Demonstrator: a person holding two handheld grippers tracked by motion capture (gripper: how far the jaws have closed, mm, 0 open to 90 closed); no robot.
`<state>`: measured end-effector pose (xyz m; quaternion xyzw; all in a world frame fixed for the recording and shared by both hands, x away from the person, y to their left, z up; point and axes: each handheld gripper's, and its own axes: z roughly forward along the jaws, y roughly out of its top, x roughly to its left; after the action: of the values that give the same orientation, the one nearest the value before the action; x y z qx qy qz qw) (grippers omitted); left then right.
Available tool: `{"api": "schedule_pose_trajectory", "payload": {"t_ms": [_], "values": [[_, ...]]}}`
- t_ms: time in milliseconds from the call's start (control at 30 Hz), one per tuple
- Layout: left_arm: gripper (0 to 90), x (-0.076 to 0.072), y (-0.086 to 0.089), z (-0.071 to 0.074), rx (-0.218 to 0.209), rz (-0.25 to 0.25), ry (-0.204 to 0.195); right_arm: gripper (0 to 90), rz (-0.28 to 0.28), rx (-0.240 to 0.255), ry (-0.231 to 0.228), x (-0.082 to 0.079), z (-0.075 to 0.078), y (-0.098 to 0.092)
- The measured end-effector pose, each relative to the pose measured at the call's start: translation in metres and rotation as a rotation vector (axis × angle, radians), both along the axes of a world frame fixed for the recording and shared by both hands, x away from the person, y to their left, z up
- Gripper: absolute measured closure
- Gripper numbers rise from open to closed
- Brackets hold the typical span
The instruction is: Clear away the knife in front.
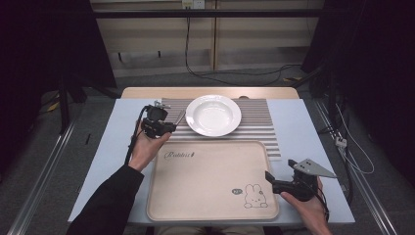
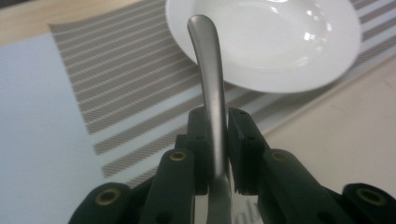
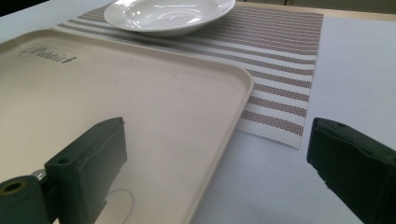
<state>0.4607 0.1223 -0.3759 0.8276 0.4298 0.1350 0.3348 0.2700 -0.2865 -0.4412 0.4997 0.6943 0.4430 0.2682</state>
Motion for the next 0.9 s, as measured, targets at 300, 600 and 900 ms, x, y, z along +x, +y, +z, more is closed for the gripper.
{"api": "schedule_pose_trajectory", "payload": {"t_ms": [300,600,900], "values": [[79.9,-0.02,-0.001,0.0,0.005,-0.007,-0.011,4.8,0.002,-0.001,-0.002,0.0,0.0,0.0],[79.9,-0.046,-0.006,-0.005,0.015,-0.055,-0.007,4.8,0.003,-0.002,-0.003,0.0,0.0,0.001],[79.8,-0.061,-0.01,-0.014,0.039,-0.056,0.022,4.8,0.003,-0.002,-0.002,0.0,0.0,0.001]]}}
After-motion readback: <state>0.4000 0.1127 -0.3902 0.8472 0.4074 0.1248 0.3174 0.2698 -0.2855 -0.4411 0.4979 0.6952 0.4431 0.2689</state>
